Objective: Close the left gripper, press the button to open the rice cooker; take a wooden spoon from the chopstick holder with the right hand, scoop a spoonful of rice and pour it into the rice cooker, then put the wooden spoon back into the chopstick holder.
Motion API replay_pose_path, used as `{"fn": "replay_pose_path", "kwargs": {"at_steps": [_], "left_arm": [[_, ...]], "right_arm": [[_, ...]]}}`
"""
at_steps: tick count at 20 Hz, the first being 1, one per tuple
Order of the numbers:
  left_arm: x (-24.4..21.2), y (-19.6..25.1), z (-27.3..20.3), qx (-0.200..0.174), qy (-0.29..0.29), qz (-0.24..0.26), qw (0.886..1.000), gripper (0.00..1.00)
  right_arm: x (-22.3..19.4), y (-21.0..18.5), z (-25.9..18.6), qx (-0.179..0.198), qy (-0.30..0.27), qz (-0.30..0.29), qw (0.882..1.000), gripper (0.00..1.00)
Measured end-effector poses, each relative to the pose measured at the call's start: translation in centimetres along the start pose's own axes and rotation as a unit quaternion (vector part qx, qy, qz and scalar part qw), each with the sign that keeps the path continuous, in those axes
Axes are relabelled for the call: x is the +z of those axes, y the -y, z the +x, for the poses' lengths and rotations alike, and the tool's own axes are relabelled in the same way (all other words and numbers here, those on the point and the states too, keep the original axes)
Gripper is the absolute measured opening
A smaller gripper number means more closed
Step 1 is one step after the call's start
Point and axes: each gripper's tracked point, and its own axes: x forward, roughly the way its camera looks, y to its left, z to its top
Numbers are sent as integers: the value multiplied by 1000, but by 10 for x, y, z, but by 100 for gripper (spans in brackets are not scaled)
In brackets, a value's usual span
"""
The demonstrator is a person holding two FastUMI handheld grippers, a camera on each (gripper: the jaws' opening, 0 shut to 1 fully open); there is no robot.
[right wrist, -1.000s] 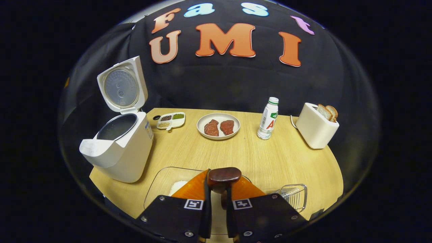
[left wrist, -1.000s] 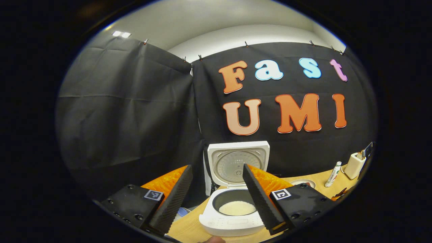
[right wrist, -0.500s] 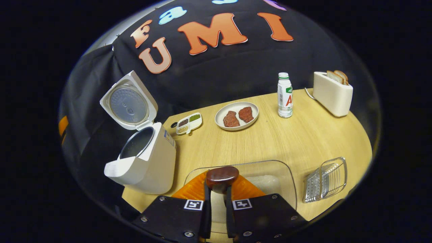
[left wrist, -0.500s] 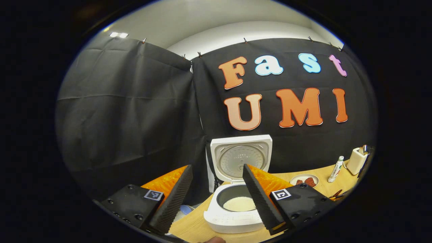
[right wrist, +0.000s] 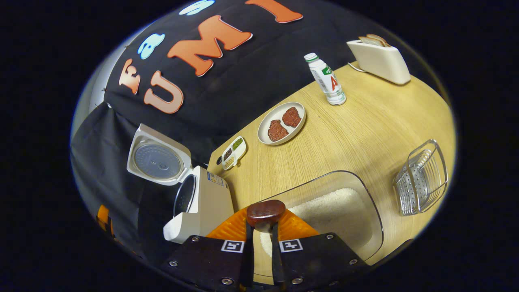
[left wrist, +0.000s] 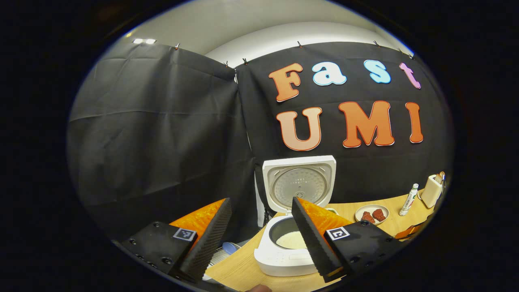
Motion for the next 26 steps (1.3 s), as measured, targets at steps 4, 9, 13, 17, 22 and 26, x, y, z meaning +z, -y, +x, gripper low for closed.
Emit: {"fn": "replay_pose_path", "kwargs": {"at_steps": [4, 9, 13, 17, 22, 26], "left_arm": [[1, 10, 0, -9, 0, -1, 1000, 97], [3, 20, 0, -18, 1, 4, 1000, 97], [7, 30, -2, -27, 4, 5, 1000, 97], [9, 33, -2, -30, 7, 6, 1000, 100], [7, 28, -2, -24, 6, 4, 1000, 97], [5, 16, -3, -13, 6, 0, 1000, 97]], "right_arm": [[1, 13, -4, 25, -8, 64, 998, 18], [18, 25, -27, 69, 6, 124, 990, 17], [40, 29, -46, 99, 25, 151, 983, 17], [66, 30, -62, 126, 50, 193, 972, 17], [95, 16, -80, 175, 79, 268, 944, 17], [116, -7, -89, 214, 88, 312, 922, 17]]}}
